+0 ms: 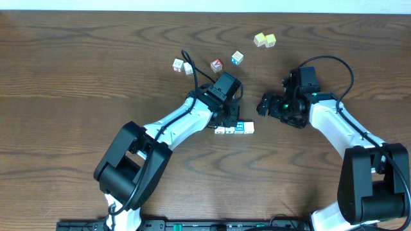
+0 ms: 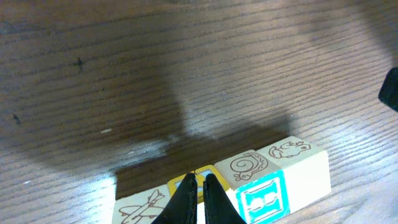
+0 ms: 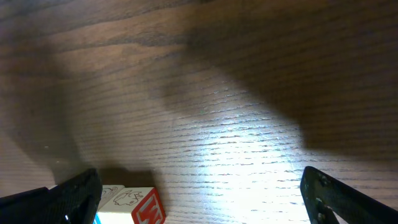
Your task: Lift 4 blocks
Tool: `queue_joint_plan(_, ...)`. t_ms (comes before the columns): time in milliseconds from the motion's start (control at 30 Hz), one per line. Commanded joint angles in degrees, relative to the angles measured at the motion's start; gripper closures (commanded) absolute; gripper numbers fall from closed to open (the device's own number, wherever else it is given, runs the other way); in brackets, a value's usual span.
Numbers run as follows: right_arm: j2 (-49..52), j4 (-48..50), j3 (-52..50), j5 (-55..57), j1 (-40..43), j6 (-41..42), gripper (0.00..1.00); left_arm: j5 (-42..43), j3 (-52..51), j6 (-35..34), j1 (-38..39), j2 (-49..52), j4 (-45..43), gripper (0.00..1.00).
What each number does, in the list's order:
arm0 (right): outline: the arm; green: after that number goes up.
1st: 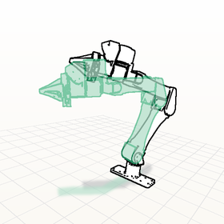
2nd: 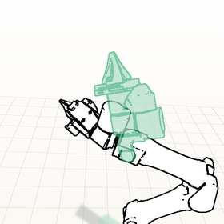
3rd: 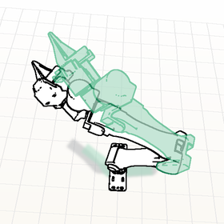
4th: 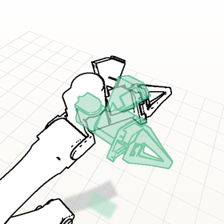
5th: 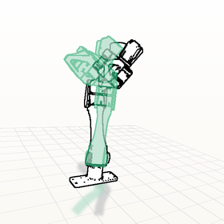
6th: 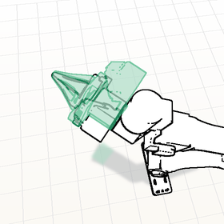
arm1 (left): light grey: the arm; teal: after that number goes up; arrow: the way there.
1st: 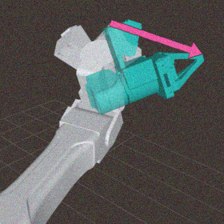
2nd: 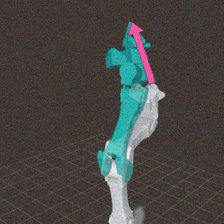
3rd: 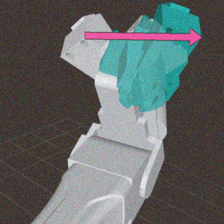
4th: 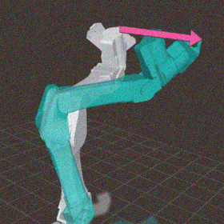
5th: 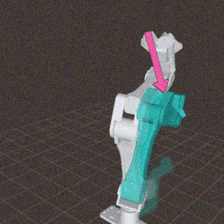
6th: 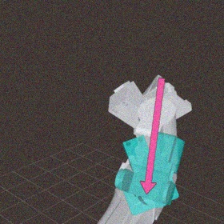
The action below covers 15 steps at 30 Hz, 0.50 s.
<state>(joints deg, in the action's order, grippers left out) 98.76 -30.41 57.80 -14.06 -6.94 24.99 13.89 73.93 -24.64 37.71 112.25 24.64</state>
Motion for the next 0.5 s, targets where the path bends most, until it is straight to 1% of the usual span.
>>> queue_joint_plan(0, -0.3, 0.0, 0.6, 0.5, -0.3, -0.2, 0.01, 1.0, -0.2, -0.5, 0.1, 0.0, 0.6, 0.93)
queue_joint_plan(467, -0.3, 0.0, 0.6, 0.5, -0.3, -0.2, 0.01, -0.2, -0.7, -0.5, 0.1, 0.0, -0.2, 0.93)
